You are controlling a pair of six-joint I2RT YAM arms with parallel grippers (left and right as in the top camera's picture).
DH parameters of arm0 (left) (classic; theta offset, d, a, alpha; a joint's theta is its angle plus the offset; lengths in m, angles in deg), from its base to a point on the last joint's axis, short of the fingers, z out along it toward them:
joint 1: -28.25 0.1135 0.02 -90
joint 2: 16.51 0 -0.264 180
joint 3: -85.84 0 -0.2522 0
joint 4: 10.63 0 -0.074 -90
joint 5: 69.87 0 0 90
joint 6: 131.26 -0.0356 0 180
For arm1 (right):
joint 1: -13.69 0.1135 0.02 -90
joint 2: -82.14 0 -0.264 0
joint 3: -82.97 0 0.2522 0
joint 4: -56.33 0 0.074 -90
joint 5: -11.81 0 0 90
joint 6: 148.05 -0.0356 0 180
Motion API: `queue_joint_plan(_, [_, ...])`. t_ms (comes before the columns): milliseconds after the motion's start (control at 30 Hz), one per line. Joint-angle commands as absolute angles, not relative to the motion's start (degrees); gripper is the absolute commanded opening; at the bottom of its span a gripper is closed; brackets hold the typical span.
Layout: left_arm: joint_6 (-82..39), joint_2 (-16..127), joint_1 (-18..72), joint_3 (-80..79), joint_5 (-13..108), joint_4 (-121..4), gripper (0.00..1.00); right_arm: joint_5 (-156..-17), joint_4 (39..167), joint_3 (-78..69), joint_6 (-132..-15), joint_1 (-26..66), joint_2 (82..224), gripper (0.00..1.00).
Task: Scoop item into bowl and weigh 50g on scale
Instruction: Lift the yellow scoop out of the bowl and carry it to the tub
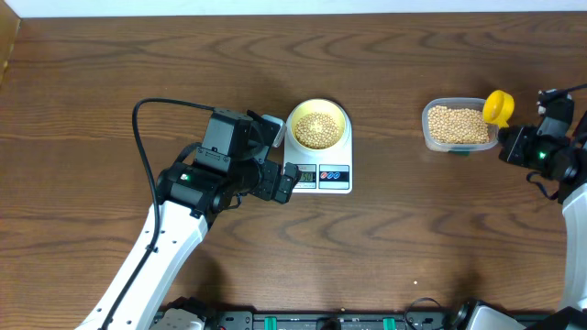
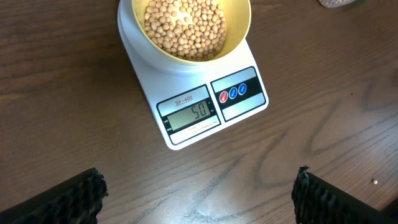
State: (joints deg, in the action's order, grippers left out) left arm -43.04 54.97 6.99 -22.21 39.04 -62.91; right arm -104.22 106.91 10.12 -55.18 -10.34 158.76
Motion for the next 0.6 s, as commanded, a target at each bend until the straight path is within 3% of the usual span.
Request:
queue_joint_plan(0, [-43.81,54.97,7.19,-22.16,38.61,-62.87,0.98,-101.90,107.63,9.92,-51.11,-9.49,157.88,0.01])
queue_joint_plan(567, [-43.83,54.97,7.19,-22.16,38.61,-62.87,0.98,-102.73,112.63,9.92,-51.13,-8.92,157.88,0.01])
